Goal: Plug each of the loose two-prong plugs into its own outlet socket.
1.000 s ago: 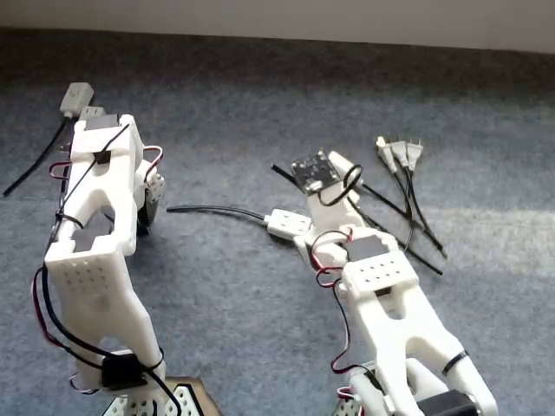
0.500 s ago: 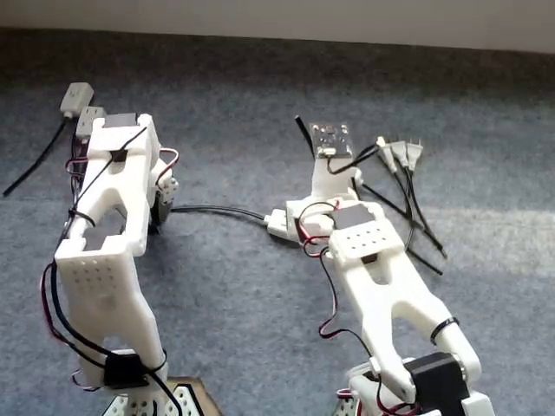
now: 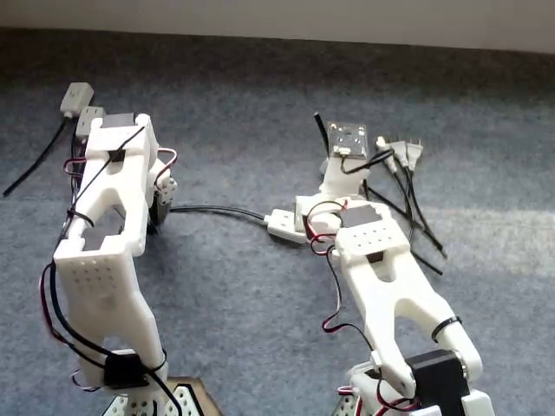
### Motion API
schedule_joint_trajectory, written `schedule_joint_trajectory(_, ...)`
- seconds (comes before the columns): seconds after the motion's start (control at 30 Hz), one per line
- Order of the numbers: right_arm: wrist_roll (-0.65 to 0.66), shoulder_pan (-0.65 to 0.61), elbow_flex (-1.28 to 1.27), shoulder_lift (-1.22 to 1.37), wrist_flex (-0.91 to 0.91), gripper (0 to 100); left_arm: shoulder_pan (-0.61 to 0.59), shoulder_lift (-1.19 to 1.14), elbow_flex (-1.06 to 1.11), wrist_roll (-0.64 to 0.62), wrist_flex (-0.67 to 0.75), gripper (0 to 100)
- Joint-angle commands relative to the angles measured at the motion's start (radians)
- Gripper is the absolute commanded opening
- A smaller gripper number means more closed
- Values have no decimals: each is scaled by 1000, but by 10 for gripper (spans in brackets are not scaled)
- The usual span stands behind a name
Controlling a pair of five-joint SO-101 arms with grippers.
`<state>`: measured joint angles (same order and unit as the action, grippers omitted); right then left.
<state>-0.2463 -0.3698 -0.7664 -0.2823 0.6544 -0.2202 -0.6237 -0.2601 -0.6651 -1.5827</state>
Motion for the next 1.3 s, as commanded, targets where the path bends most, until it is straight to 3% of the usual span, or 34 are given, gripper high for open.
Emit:
schedule_joint_trajectory(0.0, -8, 10, -2, -12, -42, 8, 19, 16, -38, 12, -8, 50)
schedule_joint_trajectory(0.73, -9, -44, -48, -35, 18, 8, 33, 22, -38, 14, -6, 50)
schedule_joint_trajectory(0.97, 8, -44, -94, -245, 64, 8, 145, 25, -206, 15, -15, 50)
schedule_joint_trajectory(1.13, 29, -44, -140, -259, 39, 8, 202, 18, -358, 20, -8, 50)
schedule_joint_trajectory(1.27, 29, -44, -136, -197, 22, 8, 346, -31, -366, 149, 69, 50)
